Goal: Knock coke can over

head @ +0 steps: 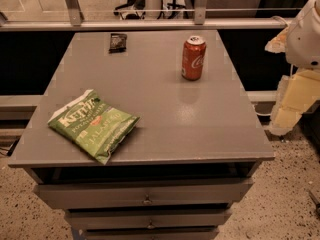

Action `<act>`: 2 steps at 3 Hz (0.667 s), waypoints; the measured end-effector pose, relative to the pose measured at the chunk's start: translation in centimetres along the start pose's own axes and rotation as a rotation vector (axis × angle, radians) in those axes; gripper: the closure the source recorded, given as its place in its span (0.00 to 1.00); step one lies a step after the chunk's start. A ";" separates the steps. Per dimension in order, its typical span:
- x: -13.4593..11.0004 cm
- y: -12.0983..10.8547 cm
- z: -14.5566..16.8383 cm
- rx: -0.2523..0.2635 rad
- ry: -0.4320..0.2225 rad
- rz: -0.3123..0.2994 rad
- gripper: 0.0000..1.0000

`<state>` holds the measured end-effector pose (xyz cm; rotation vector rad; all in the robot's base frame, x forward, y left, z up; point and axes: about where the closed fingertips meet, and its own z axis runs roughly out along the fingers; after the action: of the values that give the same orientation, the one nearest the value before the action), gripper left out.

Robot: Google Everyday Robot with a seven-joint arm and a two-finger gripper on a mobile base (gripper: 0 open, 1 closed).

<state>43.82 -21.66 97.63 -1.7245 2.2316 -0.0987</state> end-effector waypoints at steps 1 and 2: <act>0.0 0.0 0.0 0.000 0.000 0.000 0.00; 0.0 -1.3 1.2 0.025 -0.031 0.005 0.00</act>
Offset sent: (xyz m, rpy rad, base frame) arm 0.0608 -0.0070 -0.0383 0.0974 -0.1042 -0.0079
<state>45.35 -21.80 96.77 -1.6959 2.2031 -0.0981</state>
